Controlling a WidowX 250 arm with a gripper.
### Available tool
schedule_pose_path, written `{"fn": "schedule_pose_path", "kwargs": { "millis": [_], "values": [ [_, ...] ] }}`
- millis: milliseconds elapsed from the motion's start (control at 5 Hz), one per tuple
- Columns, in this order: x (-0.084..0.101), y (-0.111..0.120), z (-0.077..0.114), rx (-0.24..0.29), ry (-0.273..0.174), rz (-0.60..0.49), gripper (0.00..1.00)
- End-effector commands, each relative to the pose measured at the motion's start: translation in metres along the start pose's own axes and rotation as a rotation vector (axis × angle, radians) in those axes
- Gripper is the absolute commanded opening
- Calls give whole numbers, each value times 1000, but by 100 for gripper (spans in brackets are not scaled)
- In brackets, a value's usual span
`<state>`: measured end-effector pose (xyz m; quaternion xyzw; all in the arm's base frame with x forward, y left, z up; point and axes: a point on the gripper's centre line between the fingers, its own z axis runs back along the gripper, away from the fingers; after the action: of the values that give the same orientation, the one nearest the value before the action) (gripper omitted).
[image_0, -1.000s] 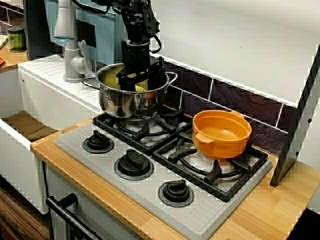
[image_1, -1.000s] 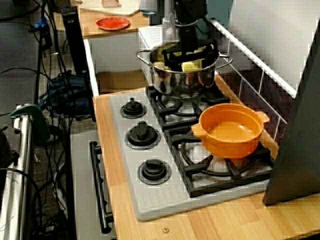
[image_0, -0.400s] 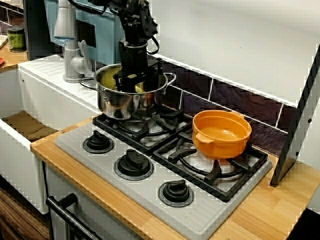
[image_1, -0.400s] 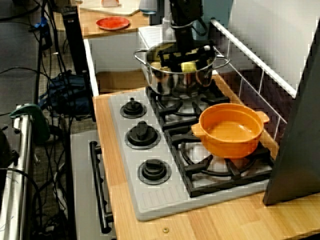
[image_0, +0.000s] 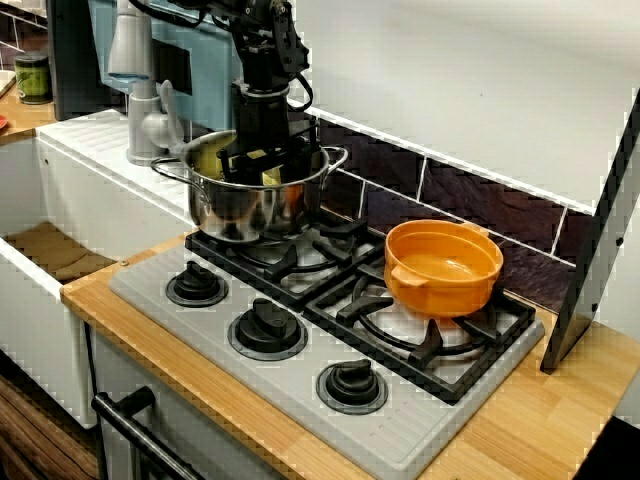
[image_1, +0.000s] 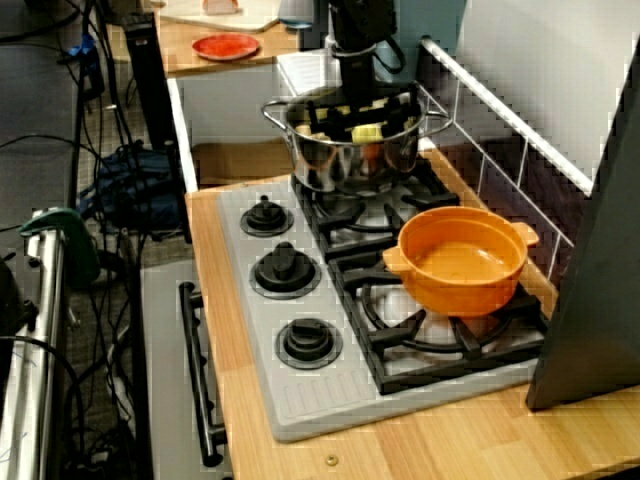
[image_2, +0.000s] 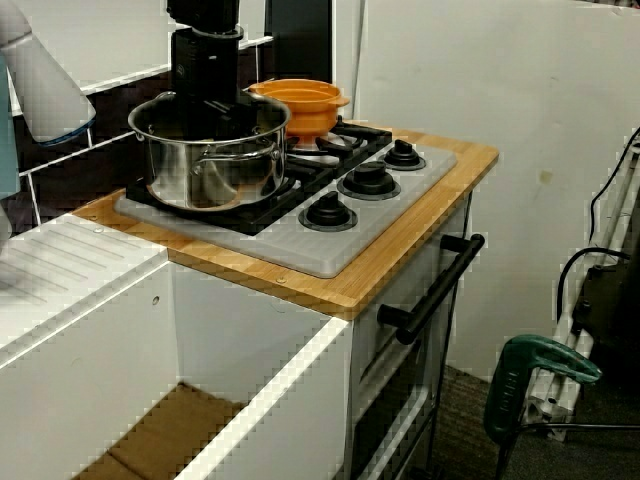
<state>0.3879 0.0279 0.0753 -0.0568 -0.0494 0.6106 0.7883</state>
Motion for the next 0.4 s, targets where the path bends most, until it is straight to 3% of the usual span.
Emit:
{"fn": "schedule_pose_path", "kwargs": {
  "millis": [0, 200],
  "values": [
    [-2, -2, 45, -105, -18, -31, 0],
    [-2, -2, 51, -112, -13, -41, 0]
  ]
}}
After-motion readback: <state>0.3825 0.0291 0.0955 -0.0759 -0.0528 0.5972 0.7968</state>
